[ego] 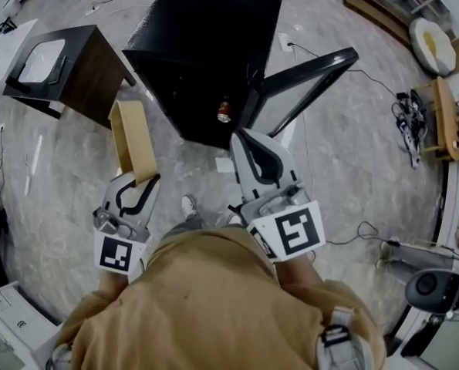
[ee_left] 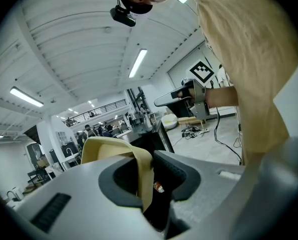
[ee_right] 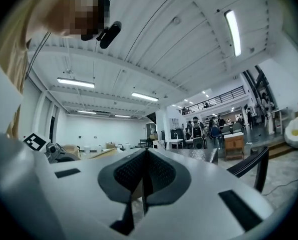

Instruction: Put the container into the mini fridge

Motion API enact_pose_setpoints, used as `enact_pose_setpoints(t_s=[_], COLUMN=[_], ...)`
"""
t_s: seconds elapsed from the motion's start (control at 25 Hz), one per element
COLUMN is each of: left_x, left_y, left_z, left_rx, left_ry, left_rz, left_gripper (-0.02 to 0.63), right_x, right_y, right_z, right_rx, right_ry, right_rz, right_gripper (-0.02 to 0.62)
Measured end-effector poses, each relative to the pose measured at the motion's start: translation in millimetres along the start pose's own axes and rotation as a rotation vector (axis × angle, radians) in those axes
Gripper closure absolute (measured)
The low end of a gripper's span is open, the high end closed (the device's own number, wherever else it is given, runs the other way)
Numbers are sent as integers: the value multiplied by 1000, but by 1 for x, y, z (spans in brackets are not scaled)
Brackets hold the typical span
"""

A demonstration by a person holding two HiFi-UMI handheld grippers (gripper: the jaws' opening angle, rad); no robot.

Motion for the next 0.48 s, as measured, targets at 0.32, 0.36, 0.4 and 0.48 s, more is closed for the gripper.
enact_pose_setpoints(t_s=[0.32,0.36,0.4,0.48], left_x=[-36,-39,-42,-52], left_y=[42,44,46,49], left_z=[-21,-25,-28,-37], left_rx=[-130,-148,-164,-187], left_ry=[30,28,22,16], left_rz=[12,10,7,11], left_gripper=[535,535,535,535], right_x=[-3,-3,-3,-6], right_y=[13,13,13,13], right_z=[-40,-43,-45,-47], right_rx=[-110,-127,-140,-156], right_ry=[43,44,45,52], right_rz=[-24,-26,-25,-19], right_gripper=[594,594,594,594])
Point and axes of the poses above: the fingertips, and each gripper's own axes: z backward along the fingers, y to its left, x out of its top, the point moved 1 cm from there along z, backward along the fingers, and after that the axes turned 15 degrees about z, right-handed, at the moved point
